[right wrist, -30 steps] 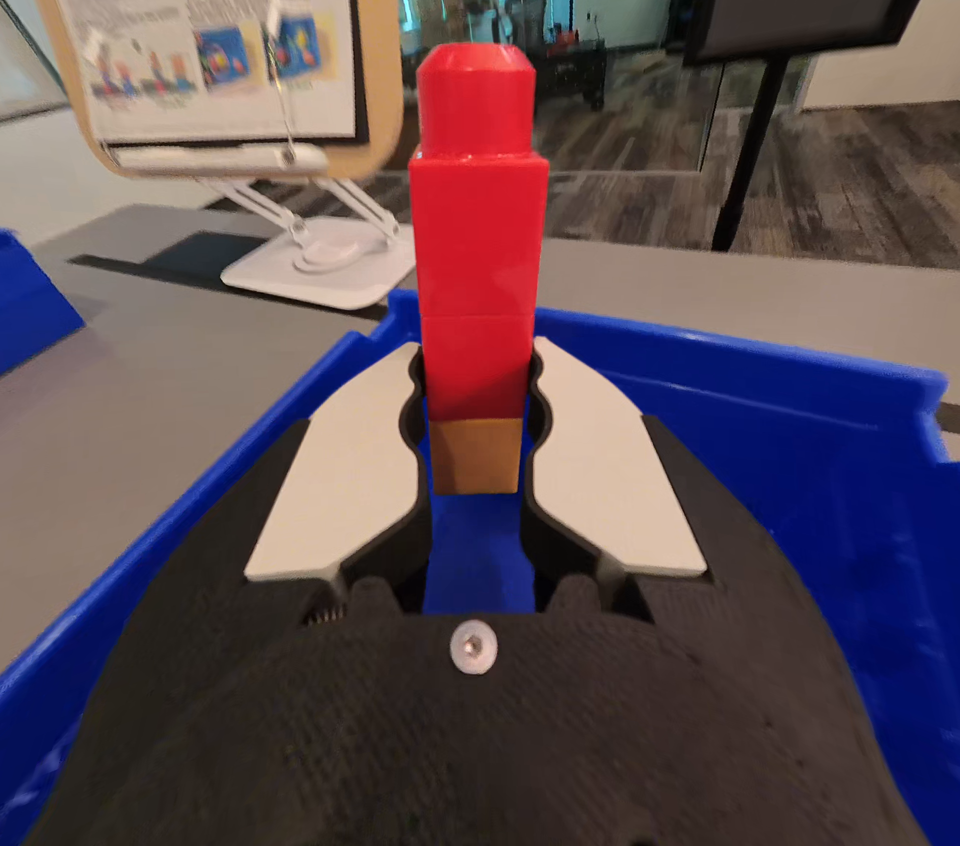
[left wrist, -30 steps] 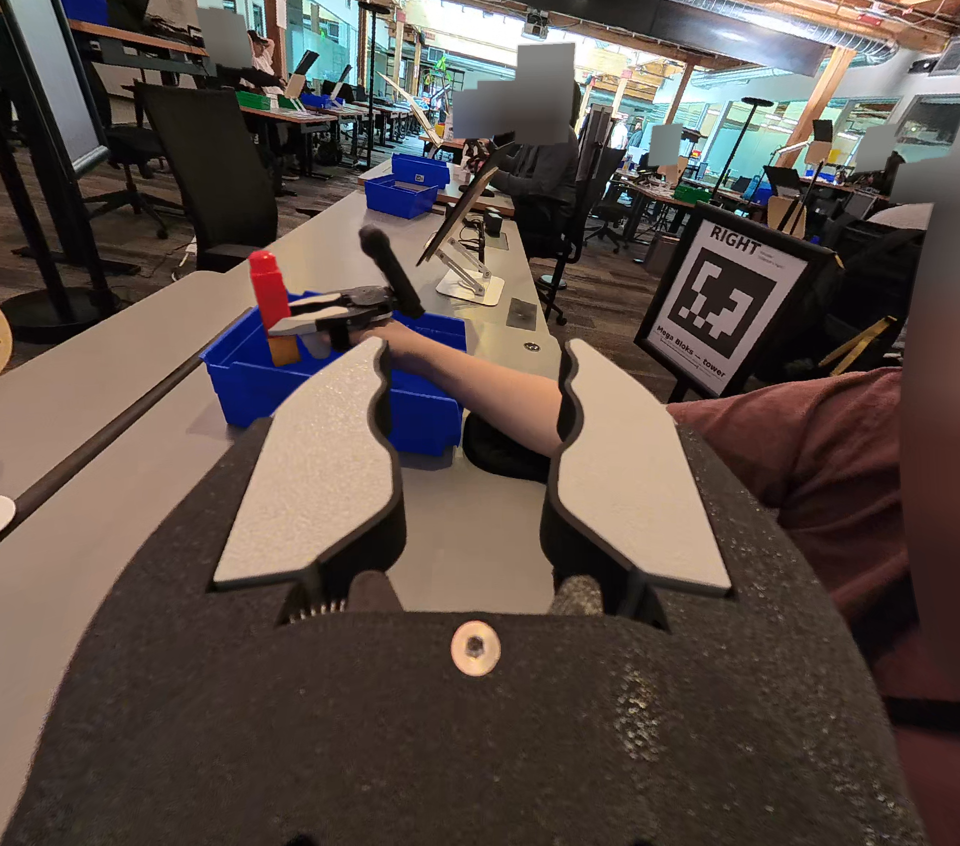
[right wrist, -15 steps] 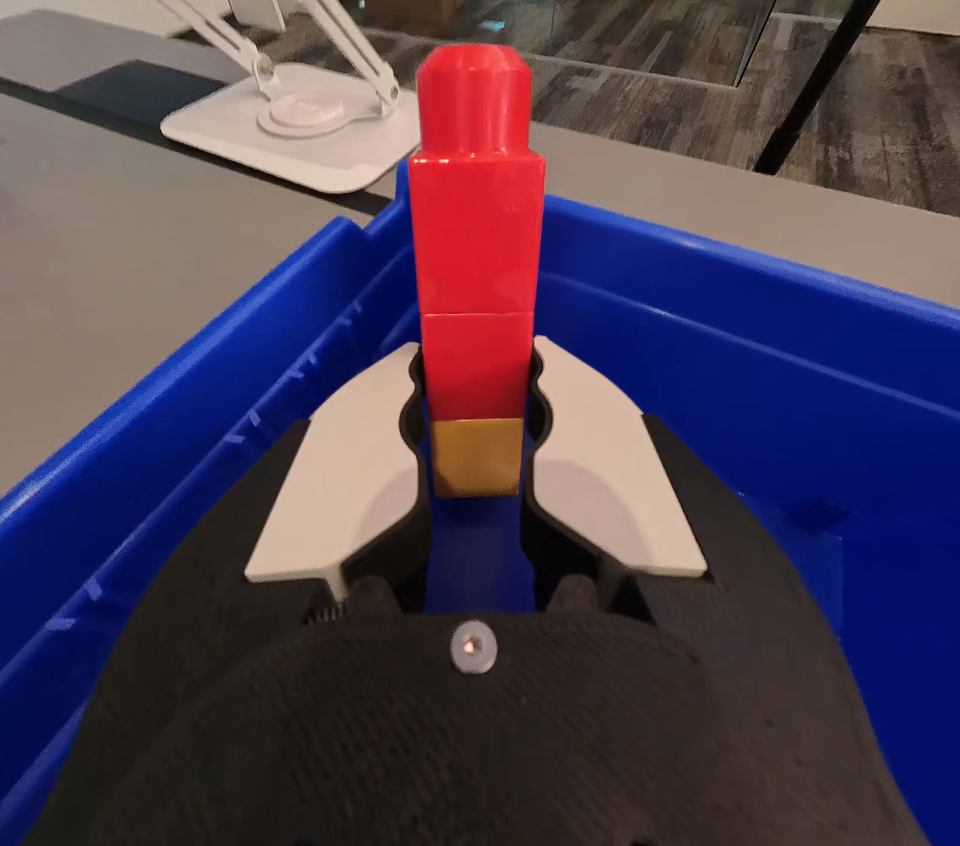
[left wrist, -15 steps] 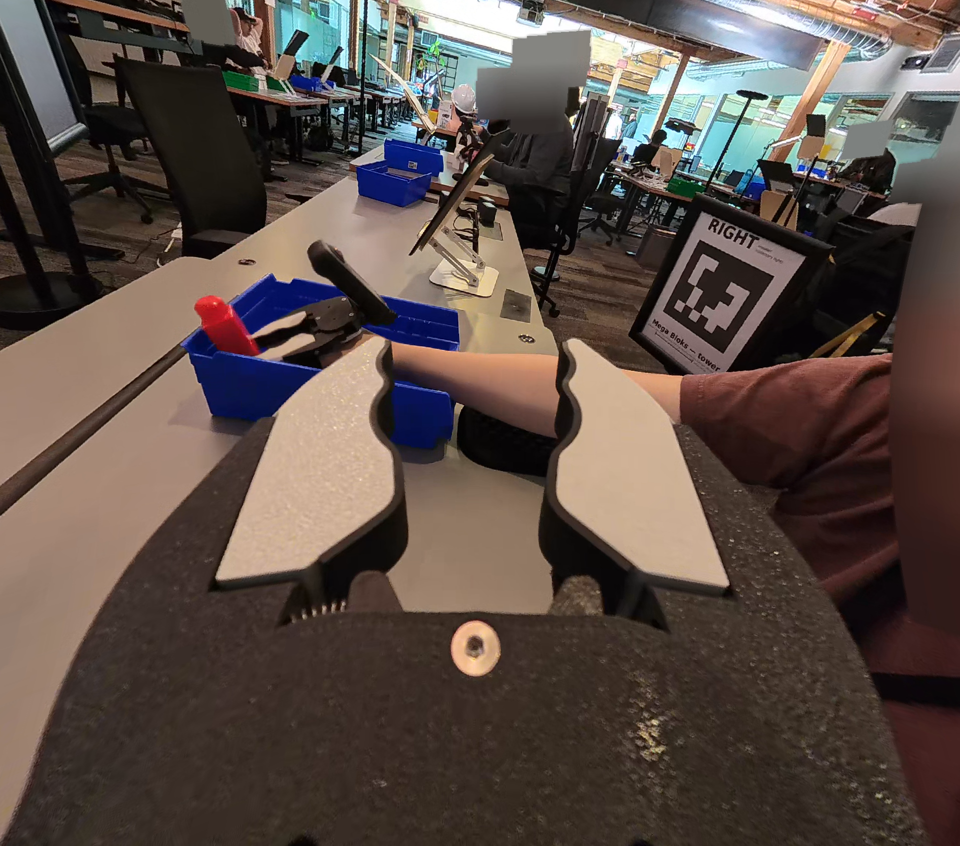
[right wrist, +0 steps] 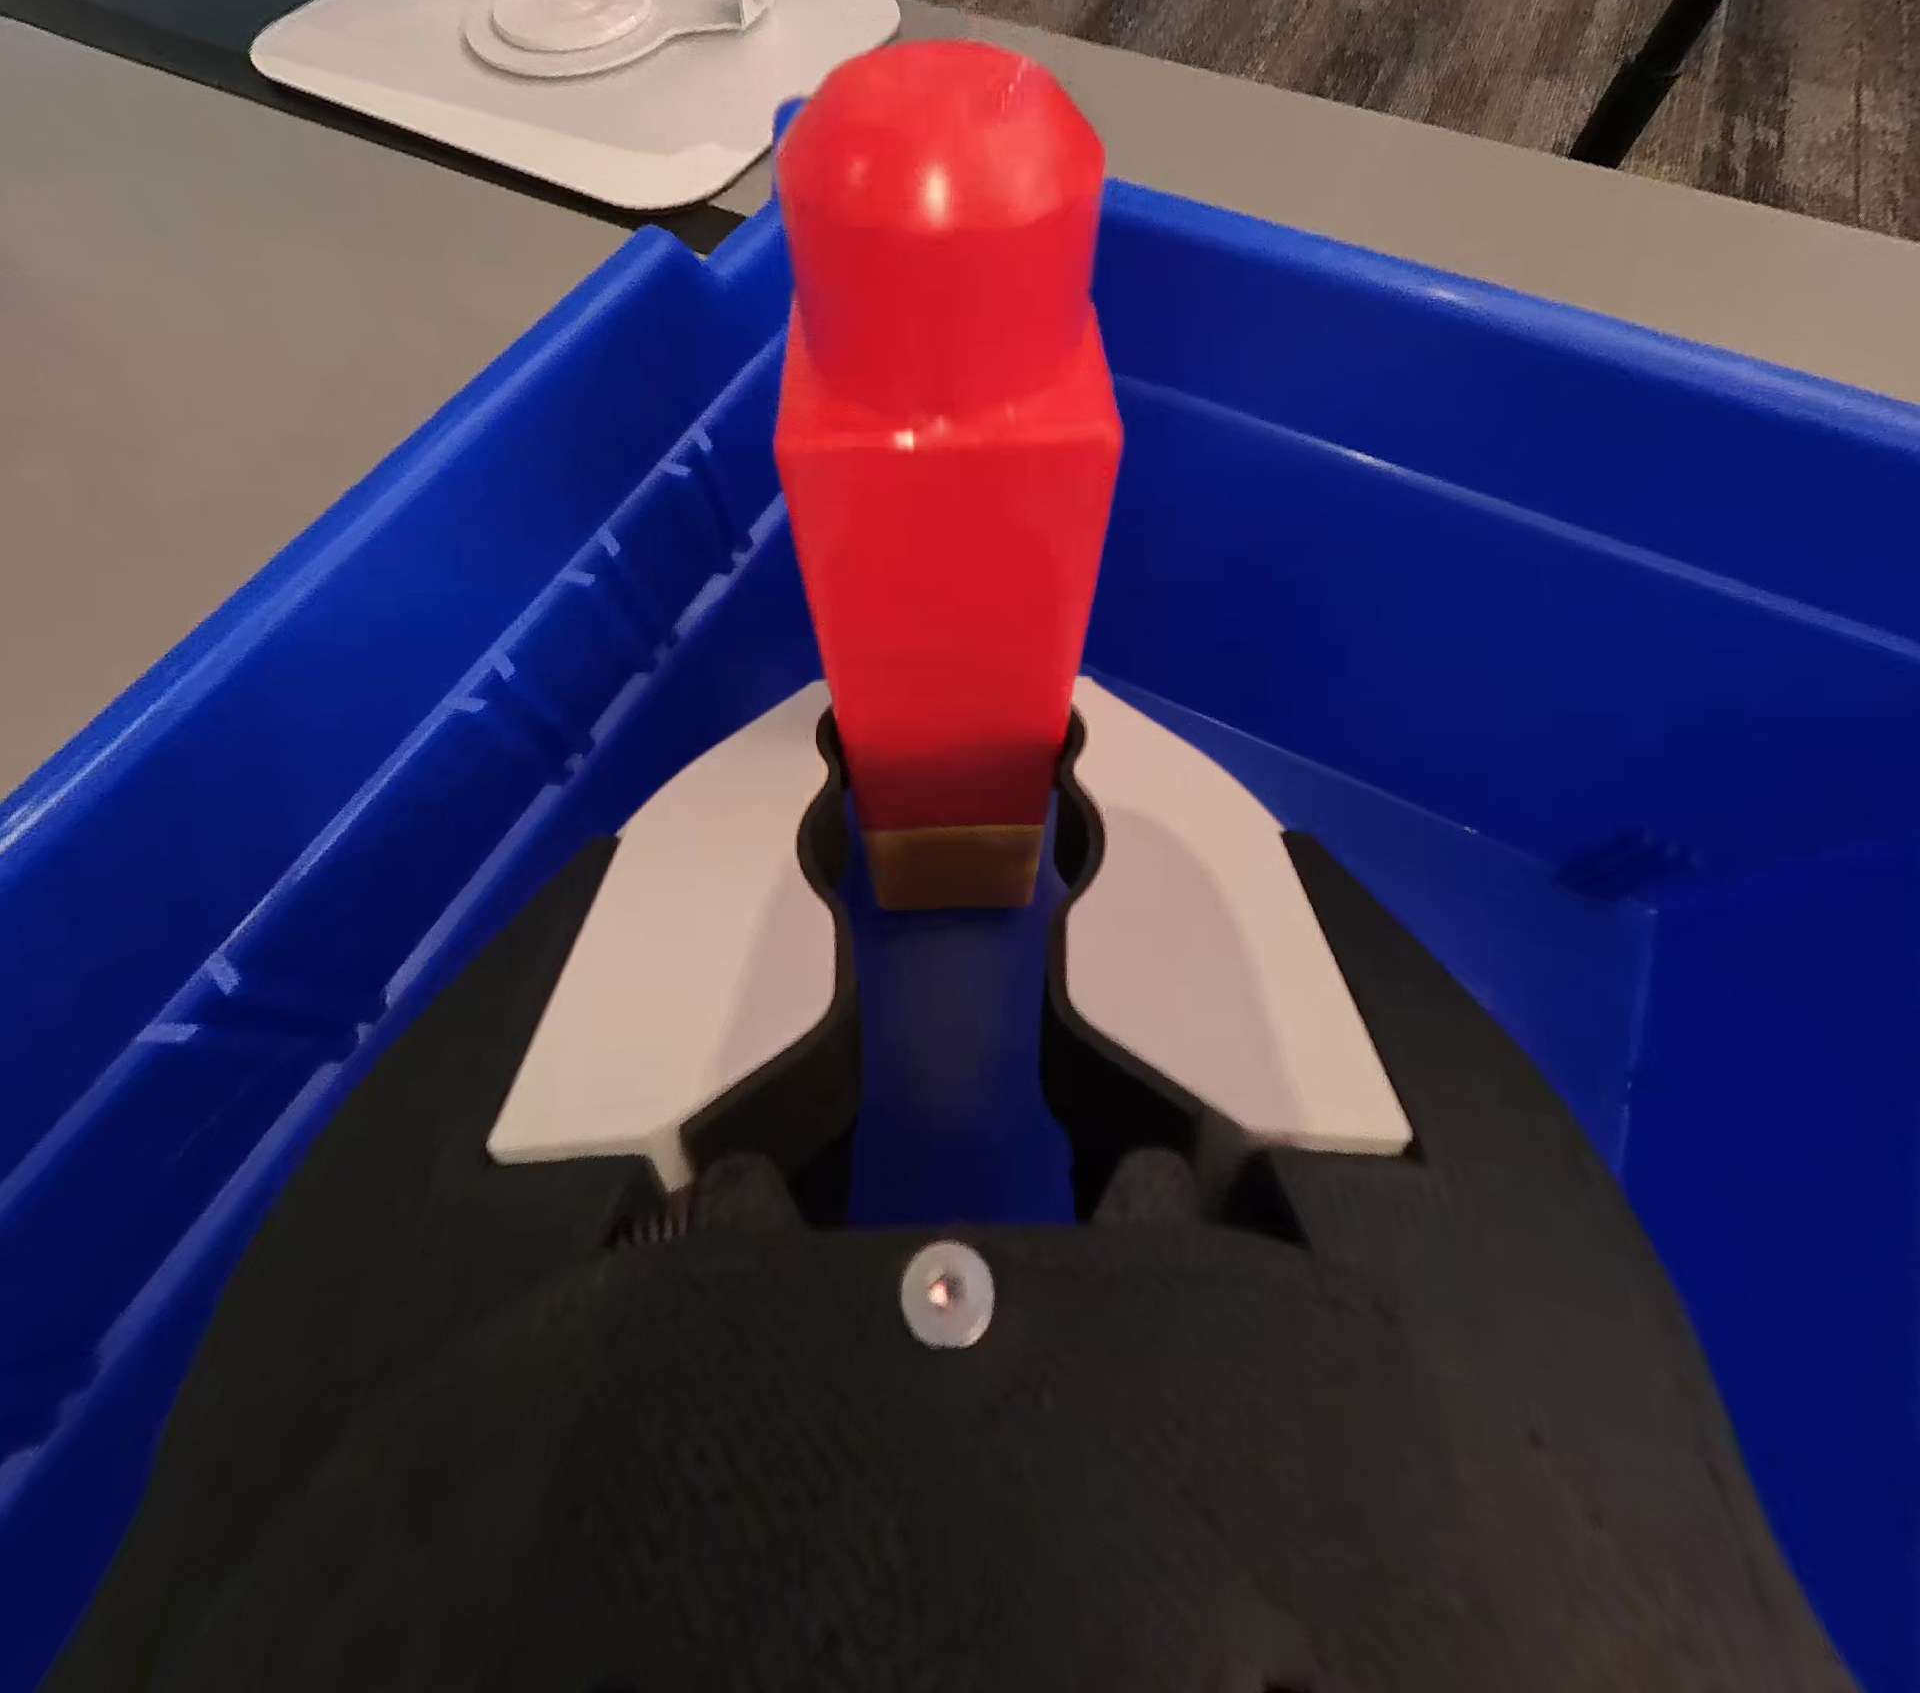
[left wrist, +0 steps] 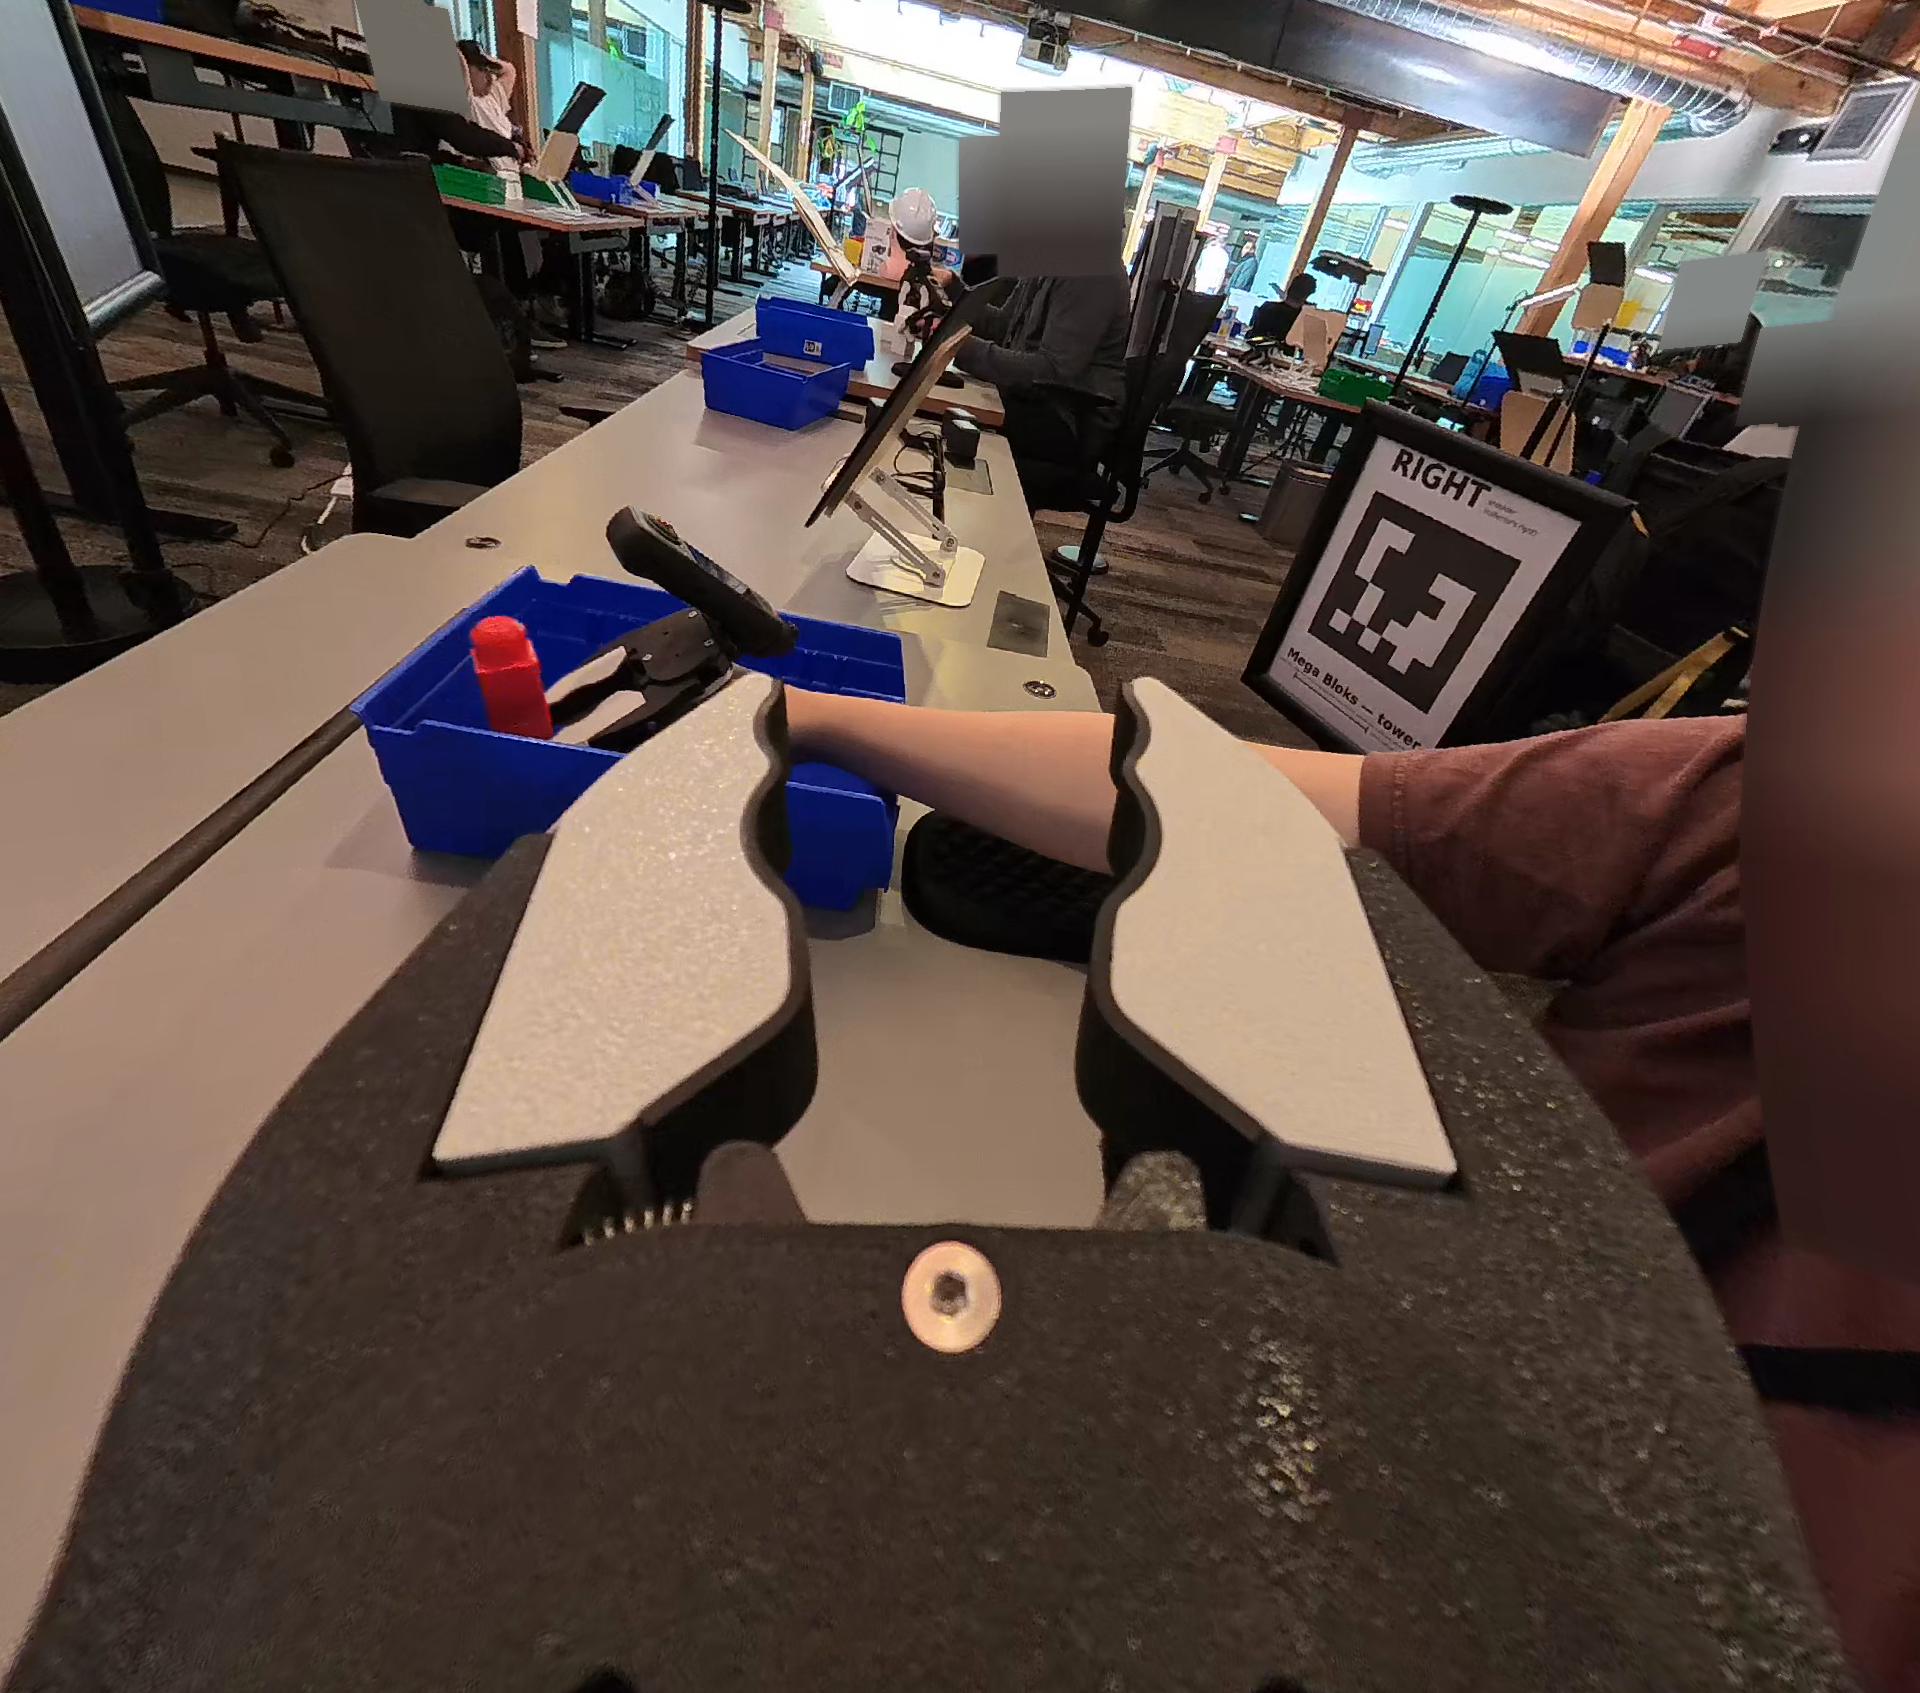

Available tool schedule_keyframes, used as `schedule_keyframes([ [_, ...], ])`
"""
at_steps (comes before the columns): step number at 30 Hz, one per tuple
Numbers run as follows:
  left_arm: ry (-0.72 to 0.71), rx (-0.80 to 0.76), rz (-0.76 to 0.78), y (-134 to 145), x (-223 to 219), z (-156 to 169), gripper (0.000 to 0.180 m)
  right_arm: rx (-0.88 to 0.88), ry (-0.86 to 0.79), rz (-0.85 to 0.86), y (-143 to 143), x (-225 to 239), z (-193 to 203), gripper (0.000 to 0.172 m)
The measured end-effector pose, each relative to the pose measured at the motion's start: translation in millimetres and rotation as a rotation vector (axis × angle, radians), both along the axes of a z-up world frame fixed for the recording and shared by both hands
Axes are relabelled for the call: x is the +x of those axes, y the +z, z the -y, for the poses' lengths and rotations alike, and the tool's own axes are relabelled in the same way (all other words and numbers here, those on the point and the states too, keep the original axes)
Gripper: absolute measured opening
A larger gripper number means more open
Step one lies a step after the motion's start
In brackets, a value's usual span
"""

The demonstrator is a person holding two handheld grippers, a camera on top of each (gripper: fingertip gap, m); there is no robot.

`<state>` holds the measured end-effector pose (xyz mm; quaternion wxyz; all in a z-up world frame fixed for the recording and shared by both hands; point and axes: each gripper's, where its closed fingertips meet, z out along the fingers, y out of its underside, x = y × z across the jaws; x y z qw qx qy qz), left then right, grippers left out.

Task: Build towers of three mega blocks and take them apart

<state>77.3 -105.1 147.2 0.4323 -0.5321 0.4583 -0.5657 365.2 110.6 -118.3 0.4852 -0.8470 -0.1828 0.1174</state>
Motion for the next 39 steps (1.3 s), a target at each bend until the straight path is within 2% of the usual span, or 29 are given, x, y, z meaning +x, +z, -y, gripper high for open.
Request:
schedule_keyframes([
  [4,0.000,0.001,-0.003,0,1,1,0.059,-0.076,-0.006,0.074,-15,3,6,0.038],
  [15,0.044,-0.026,0.019,2,-2,-8,0.059,-0.136,-0.218,0.073,-17,4,-14,0.038],
  [16,0.055,-0.030,0.021,3,-4,-9,0.061,-0.146,-0.223,0.083,-18,4,-13,0.040],
  [18,0.092,-0.031,0.003,4,-12,-14,0.069,-0.191,-0.236,0.108,-27,6,-10,0.067],
  [20,0.195,0.009,-0.072,-1,-31,-27,0.073,-0.203,-0.237,0.124,-32,10,-3,0.070],
  [21,0.297,0.059,-0.131,-3,-49,-39,0.072,-0.183,-0.234,0.117,-29,11,-1,0.070],
  [23,0.631,0.171,-0.255,-8,-108,-74,0.066,-0.120,-0.232,0.077,-14,12,3,0.072],
  [24,0.800,0.188,-0.317,-11,-144,-88,0.068,-0.085,-0.235,0.060,-3,15,6,0.073],
  [25,0.903,0.177,-0.363,-16,-175,-93,0.067,-0.050,-0.243,0.051,9,19,8,0.074],
  [27,0.951,0.092,-0.393,-27,-215,-89,0.063,0.023,-0.275,0.050,39,30,13,0.078],
  [30,0.993,-0.013,-0.372,-35,-249,-83,0.056,0.138,-0.325,0.037,93,42,21,0.077],
  [34,1.140,-0.137,-0.595,-67,-277,-78,0.052,0.297,-0.252,-0.122,173,17,29,0.067],
  [36,1.203,-0.174,-0.742,-83,-285,-70,0.051,0.342,-0.155,-0.181,195,-10,35,0.066],
  [39,1.174,-0.260,-0.859,-104,-278,-53,0.048,0.348,-0.048,-0.170,197,-38,40,0.065],
])
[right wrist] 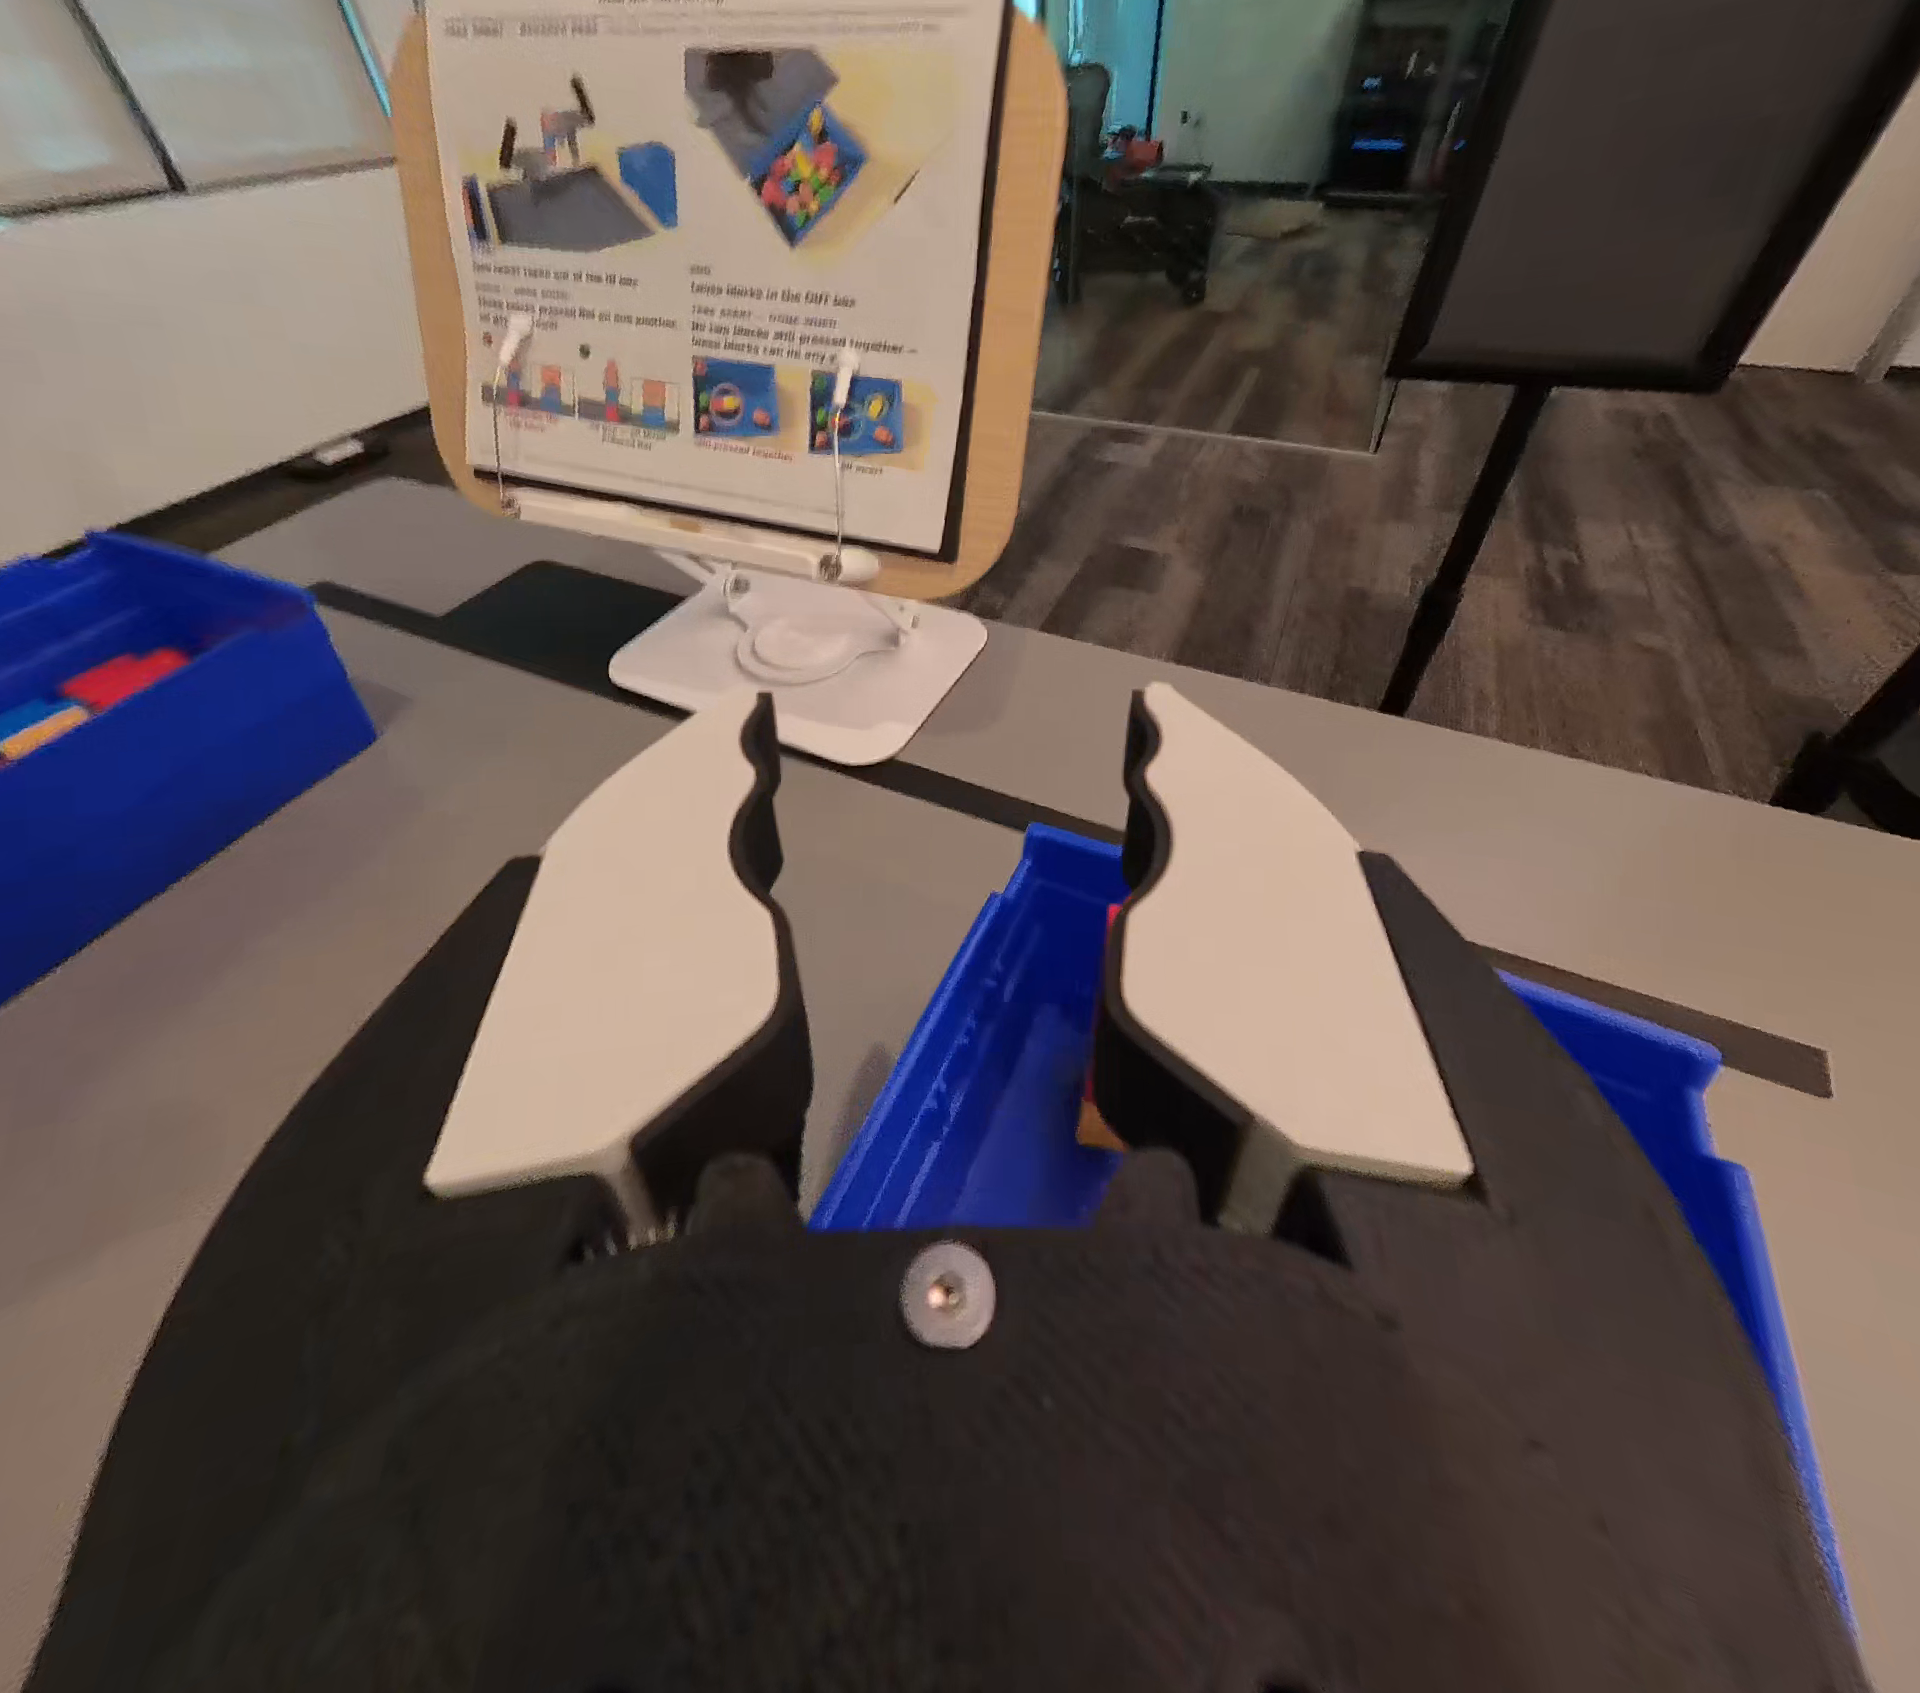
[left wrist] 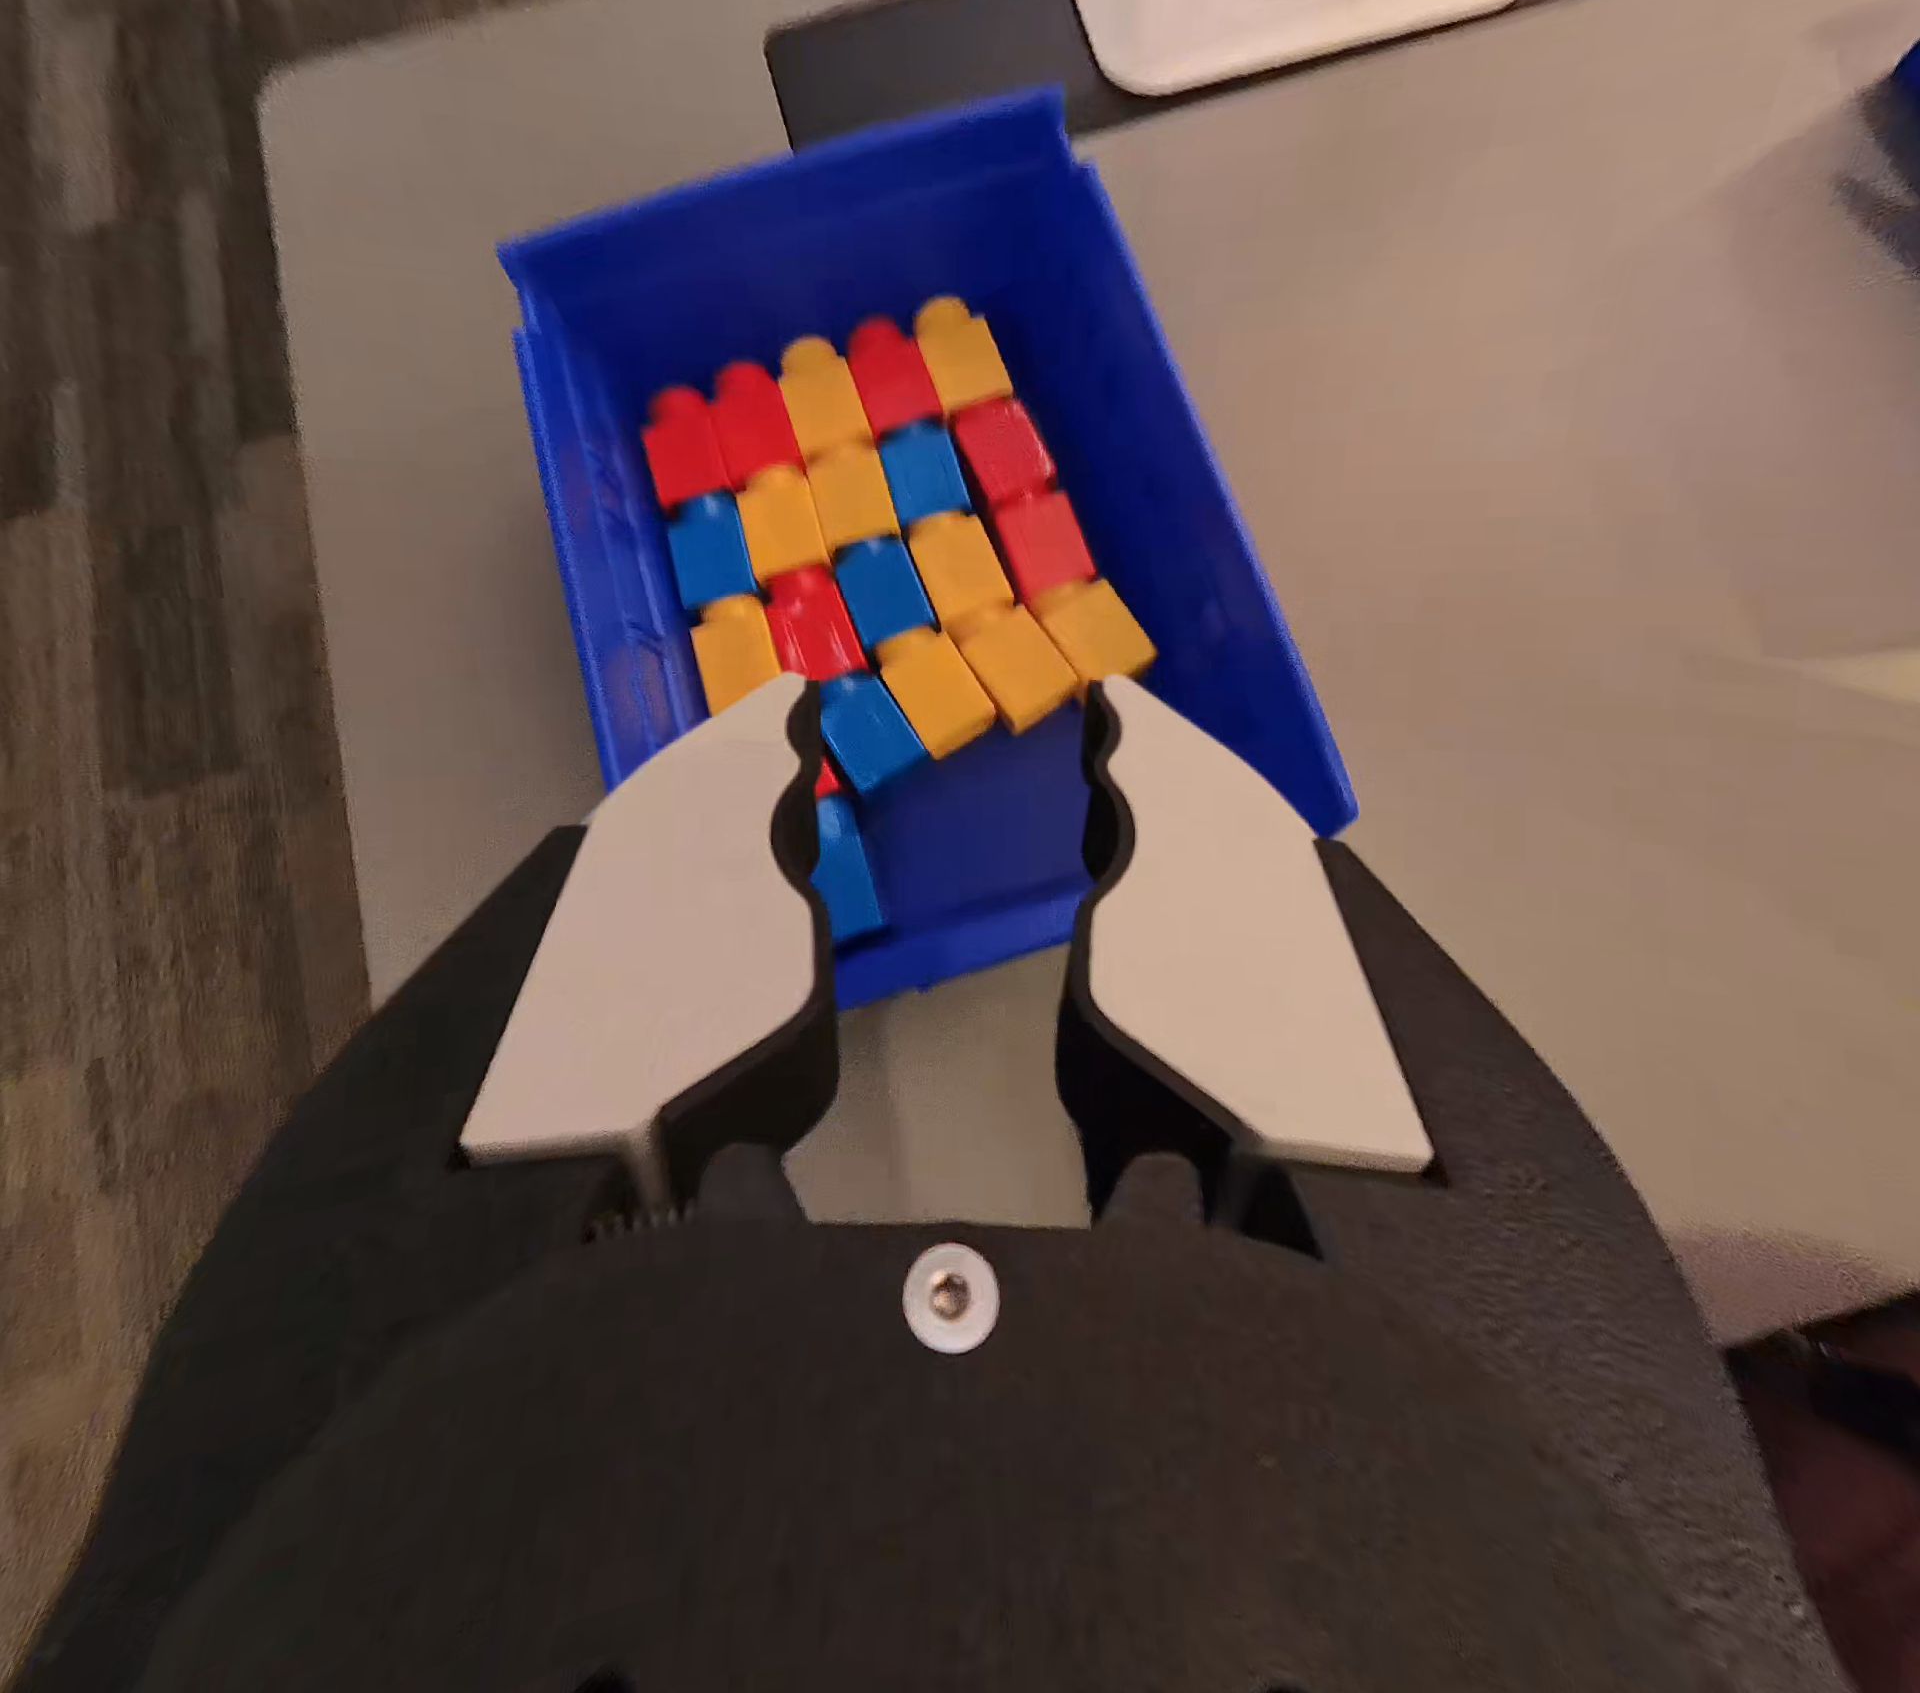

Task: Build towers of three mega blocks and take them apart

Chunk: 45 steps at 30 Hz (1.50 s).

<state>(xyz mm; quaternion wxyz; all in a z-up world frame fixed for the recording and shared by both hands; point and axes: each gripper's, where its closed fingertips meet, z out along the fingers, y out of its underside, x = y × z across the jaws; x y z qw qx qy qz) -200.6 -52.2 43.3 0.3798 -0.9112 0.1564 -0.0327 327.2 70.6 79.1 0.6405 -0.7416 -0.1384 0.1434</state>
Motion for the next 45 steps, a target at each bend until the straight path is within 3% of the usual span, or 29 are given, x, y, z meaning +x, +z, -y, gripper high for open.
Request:
schedule_keyframes([
  [2,0.015,-0.062,-0.020,-18,2,5,0.042,-0.041,0.011,0.034,-10,-2,0,0.065],
  [8,0.049,-0.440,-0.120,-110,-19,10,0.040,-0.032,0.093,-0.054,-8,-4,4,0.064],
  [14,0.182,-0.532,-0.224,-144,-36,9,0.040,-0.007,0.140,-0.048,1,-9,11,0.063],
  [18,0.263,-0.529,-0.332,-150,-52,1,0.047,0.002,0.211,-0.114,9,-17,18,0.063],
  [29,0.319,-0.678,-0.291,-180,-62,8,0.056,0.014,0.268,-0.134,14,-27,23,0.063],
  [37,0.307,-0.781,-0.257,-186,-60,12,0.049,0.005,0.294,-0.130,11,-36,23,0.061],
  [40,0.301,-0.766,-0.258,-186,-59,10,0.035,0.002,0.295,-0.126,9,-37,23,0.061],
  [45,0.316,-0.680,-0.273,-179,-59,14,0.035,-0.007,0.297,-0.132,6,-37,21,0.061],
])
